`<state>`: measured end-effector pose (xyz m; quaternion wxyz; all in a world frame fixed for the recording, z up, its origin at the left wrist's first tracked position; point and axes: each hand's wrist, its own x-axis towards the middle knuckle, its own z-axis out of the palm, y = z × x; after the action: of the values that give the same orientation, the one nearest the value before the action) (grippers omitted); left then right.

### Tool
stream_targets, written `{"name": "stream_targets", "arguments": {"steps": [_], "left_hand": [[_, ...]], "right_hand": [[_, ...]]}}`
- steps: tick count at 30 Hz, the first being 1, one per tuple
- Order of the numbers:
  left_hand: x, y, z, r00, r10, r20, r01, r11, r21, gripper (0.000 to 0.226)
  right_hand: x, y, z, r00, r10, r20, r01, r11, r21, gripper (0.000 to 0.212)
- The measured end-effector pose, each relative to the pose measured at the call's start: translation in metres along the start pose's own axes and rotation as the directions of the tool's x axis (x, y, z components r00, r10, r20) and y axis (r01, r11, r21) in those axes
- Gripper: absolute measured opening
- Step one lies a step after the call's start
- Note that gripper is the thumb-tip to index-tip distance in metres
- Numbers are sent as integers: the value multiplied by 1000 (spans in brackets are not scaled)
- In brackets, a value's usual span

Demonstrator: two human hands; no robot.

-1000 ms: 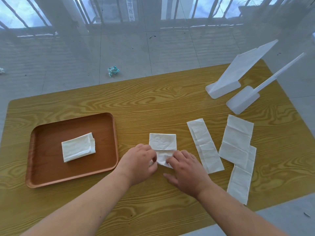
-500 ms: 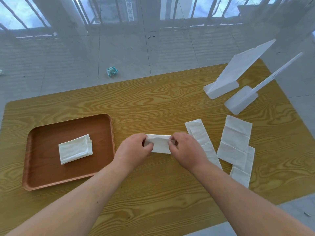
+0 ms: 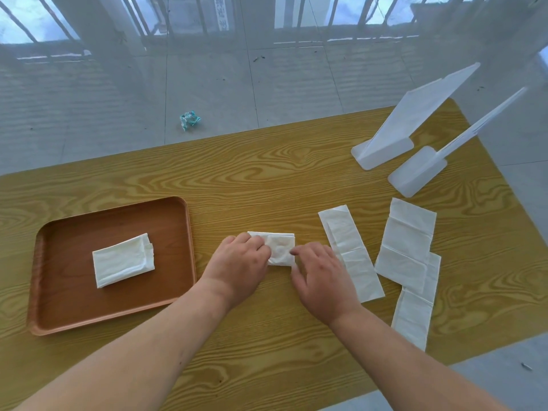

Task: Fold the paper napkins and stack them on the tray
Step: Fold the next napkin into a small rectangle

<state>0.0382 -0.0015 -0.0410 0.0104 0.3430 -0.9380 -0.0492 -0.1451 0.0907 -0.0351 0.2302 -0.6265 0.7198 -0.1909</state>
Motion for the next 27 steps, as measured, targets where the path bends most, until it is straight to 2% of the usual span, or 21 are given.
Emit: {"name": "stream_targets", "arguments": {"steps": [2, 4, 6, 10, 13, 15, 17, 18, 19, 21, 23, 24, 25, 26, 27], "left_hand": [[2, 0, 0, 1000, -21, -4, 20, 1000, -11, 14], [1, -1, 0, 998, -46, 37, 48, 998, -45, 19], [-1, -1, -3, 995, -44, 88, 48, 998, -43, 24], [2, 3, -7, 997, 10, 82, -16, 997, 71, 6], [2, 5, -9, 997, -71, 9, 71, 997, -3, 11], [-2, 5, -13, 988, -131, -86, 123, 988, -93, 13], [-10, 5, -19, 981, -110, -158, 92, 989, -117, 14], [-15, 4, -21, 979, -80, -186, 58, 991, -118, 15], [-21, 2, -24, 977, -58, -206, 32, 991, -127, 17], [-33, -4, -29, 974, -110, -200, 64, 972, -226, 27], [-46, -13, -32, 943, -315, -108, 244, 874, -420, 55], [-53, -20, -35, 893, -447, -47, 357, 769, -530, 71], [-58, -27, -38, 824, -565, 38, 456, 621, -638, 85], [-62, -35, -42, 749, -644, 156, 515, 417, -749, 96], [-66, -44, -47, 681, -671, 293, 519, 159, -840, 103]], "right_hand": [[4, -3, -3, 971, 238, -7, -234, 959, 157, 16], [10, -5, -5, 890, 447, 89, -453, 843, 292, 18], [13, -7, -7, 830, 536, 157, -555, 761, 337, 22], [15, -9, -5, 765, 589, 261, -643, 674, 363, 29], [19, -12, -4, 707, 620, 342, -705, 578, 410, 36], [21, -15, -4, 661, 608, 441, -745, 458, 486, 46], [24, -21, -4, 608, 529, 592, -779, 256, 572, 55], [26, -25, -4, 603, 473, 642, -779, 175, 602, 56], [29, -30, -4, 619, 420, 664, -767, 139, 627, 52], [36, -44, -2, 674, 356, 647, -725, 153, 671, 30], [43, -58, 1, 716, 320, 620, -689, 182, 701, 18], [46, -66, 3, 729, 296, 617, -678, 184, 712, 19], [49, -75, 5, 738, 270, 619, -670, 182, 720, 20], [52, -84, 7, 745, 241, 622, -664, 178, 726, 20], [54, -93, 10, 748, 213, 628, -662, 176, 729, 21]]}}
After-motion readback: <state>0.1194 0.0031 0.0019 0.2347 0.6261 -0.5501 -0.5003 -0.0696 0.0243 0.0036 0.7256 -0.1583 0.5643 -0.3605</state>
